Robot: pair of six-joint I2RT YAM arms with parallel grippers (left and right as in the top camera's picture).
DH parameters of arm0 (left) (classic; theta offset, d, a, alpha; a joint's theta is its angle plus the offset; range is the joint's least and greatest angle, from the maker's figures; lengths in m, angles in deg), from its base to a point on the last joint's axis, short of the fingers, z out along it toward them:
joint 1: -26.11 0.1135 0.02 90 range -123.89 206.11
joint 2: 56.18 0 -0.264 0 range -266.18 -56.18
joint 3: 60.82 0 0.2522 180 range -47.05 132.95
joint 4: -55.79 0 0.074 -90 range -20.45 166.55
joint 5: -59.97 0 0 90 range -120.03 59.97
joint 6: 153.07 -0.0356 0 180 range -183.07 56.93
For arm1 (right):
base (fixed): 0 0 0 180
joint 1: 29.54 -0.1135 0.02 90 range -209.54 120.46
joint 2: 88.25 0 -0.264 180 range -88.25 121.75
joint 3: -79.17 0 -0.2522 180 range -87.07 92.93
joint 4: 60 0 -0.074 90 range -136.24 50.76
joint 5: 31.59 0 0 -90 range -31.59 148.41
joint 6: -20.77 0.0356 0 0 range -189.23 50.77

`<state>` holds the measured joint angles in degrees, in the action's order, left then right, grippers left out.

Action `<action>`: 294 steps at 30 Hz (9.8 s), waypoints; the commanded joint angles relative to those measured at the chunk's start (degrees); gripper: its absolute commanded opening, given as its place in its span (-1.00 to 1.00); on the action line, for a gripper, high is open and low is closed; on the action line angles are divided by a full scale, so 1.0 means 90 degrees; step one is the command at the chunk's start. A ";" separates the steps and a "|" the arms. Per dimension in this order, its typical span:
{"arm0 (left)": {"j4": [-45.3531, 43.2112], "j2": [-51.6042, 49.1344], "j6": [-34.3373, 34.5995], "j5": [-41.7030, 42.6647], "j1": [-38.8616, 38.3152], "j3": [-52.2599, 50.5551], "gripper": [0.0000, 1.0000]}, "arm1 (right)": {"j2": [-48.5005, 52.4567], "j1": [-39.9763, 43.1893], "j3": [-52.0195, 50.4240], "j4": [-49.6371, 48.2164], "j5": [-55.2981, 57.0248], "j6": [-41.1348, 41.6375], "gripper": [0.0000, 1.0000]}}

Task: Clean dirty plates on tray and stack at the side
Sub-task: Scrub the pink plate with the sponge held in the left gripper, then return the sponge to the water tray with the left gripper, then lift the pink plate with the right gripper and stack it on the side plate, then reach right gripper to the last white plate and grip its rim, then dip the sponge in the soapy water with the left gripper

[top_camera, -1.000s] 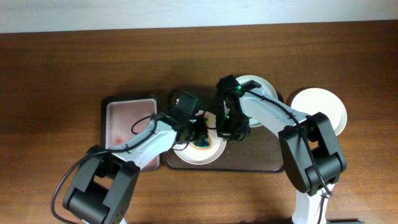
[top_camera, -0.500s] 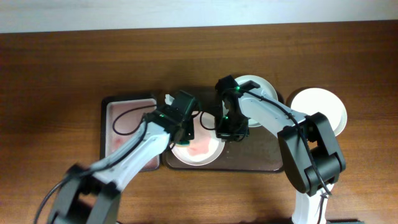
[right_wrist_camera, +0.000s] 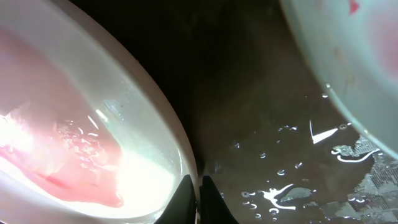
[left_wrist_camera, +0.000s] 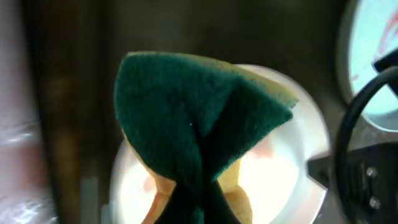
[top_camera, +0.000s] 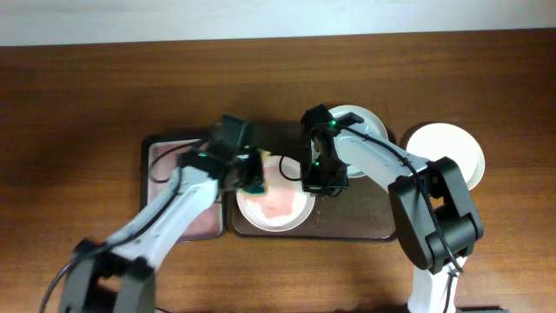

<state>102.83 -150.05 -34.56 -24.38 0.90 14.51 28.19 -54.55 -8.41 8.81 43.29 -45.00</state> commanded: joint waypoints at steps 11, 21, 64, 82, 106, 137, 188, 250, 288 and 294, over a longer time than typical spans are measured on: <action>0.0073 -0.1343 0.0765 -0.2212 -0.0974 0.0034 -1.00 | 0.0034 -0.0012 -0.0012 0.0027 0.0061 0.0022 -0.93; 0.0593 0.0345 0.0585 -0.2761 -0.0930 0.0406 -1.00 | 0.0034 -0.0010 -0.0012 0.0039 0.0063 0.0022 -0.70; 0.0546 0.1141 -0.0092 -0.1668 0.0653 -0.0610 -1.00 | 0.0034 -0.0012 -0.0012 0.0017 0.0015 0.0019 -0.92; 0.0049 -0.0457 -0.1923 -0.0607 0.2280 -0.0685 0.01 | -0.2399 -0.0879 0.0175 0.0260 0.4957 0.0022 -0.92; -0.1236 -0.0850 -0.1996 -0.0767 0.2278 -0.0583 -1.00 | -0.2419 -0.2778 0.0447 0.0078 0.7934 0.0019 -0.92; 0.1027 -0.0809 -0.1989 -0.0602 0.2249 -0.0270 0.33 | -0.3043 -0.2259 0.0457 0.0151 0.7732 0.0634 -0.92; 0.0984 -0.0809 -0.1989 -0.0602 0.2249 -0.0270 0.42 | -0.2123 0.2810 -0.2307 -0.2982 0.0753 -0.0425 -0.13; 0.0593 0.0364 -0.1870 -0.1328 0.2237 0.0505 -1.00 | -0.1566 0.1324 -0.2599 -0.2572 -0.0338 0.0007 -0.92; 0.0882 0.0670 -0.0578 -0.3611 0.1634 0.0505 -1.00 | -0.1566 0.1321 -0.2599 -0.2569 -0.0338 0.0007 -0.92; 0.0879 0.0670 -0.0578 -0.3611 0.1634 0.0505 -1.00 | -0.1566 0.1321 -0.2599 -0.2569 -0.0338 0.0007 -0.92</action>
<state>110.91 -145.63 -40.70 -55.57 15.87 18.33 13.72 -42.47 -31.25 -14.89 38.64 -45.00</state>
